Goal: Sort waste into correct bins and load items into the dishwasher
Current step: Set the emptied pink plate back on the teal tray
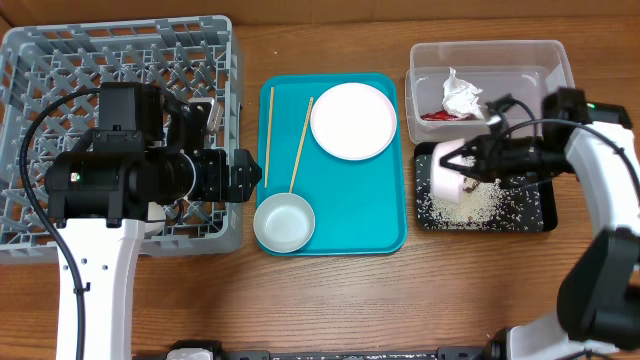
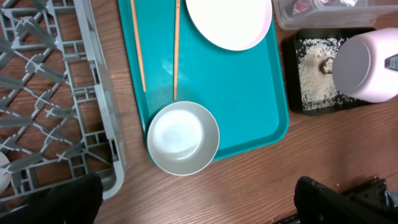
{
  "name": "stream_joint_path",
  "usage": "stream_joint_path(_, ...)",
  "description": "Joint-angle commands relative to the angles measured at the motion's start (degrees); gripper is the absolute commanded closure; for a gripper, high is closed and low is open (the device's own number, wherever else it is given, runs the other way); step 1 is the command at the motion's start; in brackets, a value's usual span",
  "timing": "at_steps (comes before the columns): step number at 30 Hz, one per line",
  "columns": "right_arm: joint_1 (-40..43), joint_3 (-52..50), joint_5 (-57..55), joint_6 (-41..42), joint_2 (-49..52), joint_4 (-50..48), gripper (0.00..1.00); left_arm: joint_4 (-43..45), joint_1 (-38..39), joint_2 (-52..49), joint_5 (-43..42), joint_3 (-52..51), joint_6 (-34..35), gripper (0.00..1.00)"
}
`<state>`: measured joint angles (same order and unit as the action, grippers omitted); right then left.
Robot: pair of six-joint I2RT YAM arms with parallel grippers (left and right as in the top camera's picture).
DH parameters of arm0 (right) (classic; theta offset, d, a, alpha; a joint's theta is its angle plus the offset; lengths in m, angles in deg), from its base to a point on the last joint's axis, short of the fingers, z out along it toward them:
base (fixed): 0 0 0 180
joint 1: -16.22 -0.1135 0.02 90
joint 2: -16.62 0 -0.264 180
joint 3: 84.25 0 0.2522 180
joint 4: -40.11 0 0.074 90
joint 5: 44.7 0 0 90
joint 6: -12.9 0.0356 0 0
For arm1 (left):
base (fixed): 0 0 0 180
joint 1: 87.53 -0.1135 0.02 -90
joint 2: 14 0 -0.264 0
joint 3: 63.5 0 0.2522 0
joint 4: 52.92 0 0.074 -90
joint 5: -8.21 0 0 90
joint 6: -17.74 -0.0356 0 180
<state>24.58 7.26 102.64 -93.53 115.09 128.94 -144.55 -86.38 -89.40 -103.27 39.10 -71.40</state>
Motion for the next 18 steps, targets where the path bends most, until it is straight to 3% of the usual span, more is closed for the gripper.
stream_joint_path(1,-8.7,2.84,-18.01,10.64,-6.69,-3.13,0.96,0.83,0.17,0.04,-0.63,0.02,-0.87,0.0)
stream_joint_path(4,-18.47,2.84,-32.26,19.56,-8.35,-6.01,0.96,1.4,0.15,0.04,-0.48,0.04,-0.92,0.0)
stream_joint_path(11,-41.0,2.73,-51.08,33.79,-6.75,-12.48,0.96,1.68,-0.07,0.04,2.97,0.17,0.68,0.0)
stream_joint_path(15,-48.87,2.71,-63.98,41.64,-4.24,-14.69,0.96,1.57,-0.07,0.07,3.02,0.2,0.63,0.0)
stream_joint_path(18,-51.23,2.45,-65.31,43.28,-1.88,-17.49,0.96,1.66,-0.07,0.07,3.04,0.2,0.59,0.0)
